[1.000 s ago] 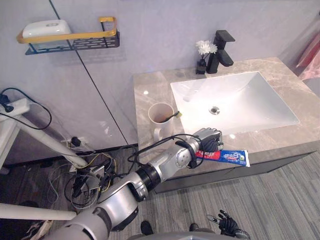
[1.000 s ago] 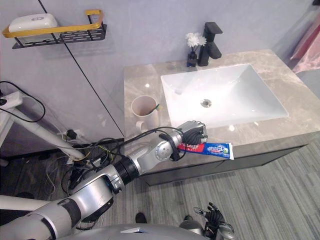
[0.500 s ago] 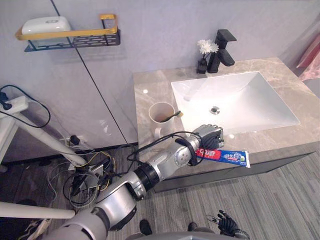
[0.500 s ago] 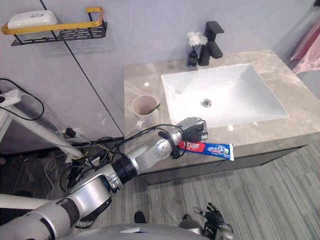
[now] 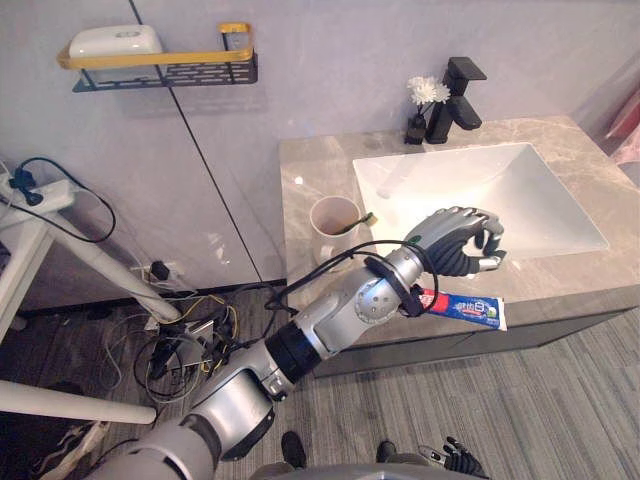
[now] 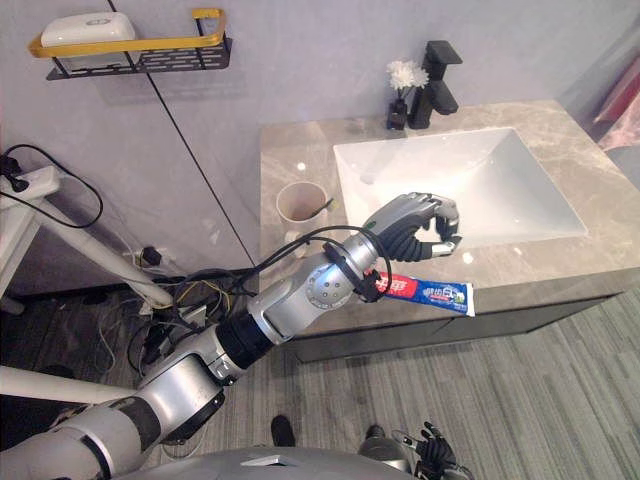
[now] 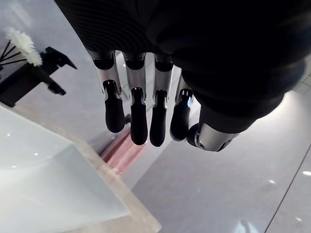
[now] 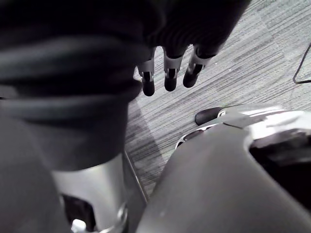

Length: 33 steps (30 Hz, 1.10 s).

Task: Organize washtable

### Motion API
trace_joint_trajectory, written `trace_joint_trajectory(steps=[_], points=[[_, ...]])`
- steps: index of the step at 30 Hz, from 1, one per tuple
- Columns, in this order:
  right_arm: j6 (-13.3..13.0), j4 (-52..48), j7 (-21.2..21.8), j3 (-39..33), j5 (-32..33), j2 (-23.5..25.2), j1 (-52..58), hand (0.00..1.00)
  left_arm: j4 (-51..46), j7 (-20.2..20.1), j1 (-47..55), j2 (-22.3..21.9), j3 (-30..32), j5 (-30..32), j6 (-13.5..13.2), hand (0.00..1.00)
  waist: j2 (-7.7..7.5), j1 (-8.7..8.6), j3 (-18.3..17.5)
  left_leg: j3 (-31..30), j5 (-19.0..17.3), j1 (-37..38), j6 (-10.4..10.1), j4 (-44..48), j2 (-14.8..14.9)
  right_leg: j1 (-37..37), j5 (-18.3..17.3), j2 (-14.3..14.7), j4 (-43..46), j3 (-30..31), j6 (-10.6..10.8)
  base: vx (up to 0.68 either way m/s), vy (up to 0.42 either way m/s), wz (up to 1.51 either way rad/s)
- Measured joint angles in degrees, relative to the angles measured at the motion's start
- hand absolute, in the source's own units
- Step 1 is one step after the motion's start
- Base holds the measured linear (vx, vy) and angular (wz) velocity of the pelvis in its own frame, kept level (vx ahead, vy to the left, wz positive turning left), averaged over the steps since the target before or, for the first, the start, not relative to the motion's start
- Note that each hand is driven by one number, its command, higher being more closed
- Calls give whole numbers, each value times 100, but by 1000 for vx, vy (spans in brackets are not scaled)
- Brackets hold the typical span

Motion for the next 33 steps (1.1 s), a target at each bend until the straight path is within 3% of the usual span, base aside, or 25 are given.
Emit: trace_joint_trajectory(steps=[9, 21, 33], points=[[-7, 11, 1, -28, 1, -56, 138, 0, -605, -186, 91, -4, -71, -226, -99, 0, 108, 142, -204, -31, 33, -94, 46, 0, -2, -89, 5, -2, 35, -25, 1, 1, 0, 2], [-18, 33, -2, 7, 11, -69, 139, 0, -668, -508, 573, 25, -516, -242, -170, 0, 111, 161, -215, -111, 81, -110, 67, 1, -2, -76, 8, 4, 49, -73, -4, -2, 0, 3], [2, 29, -8, 111, 5, -108, 125, 0, 201, -622, 1122, 413, -664, -102, -114, 0, 111, 143, -229, -155, 66, 15, 48, -3, 1, 157, 33, 38, -174, -209, -11, 1, -8, 3]])
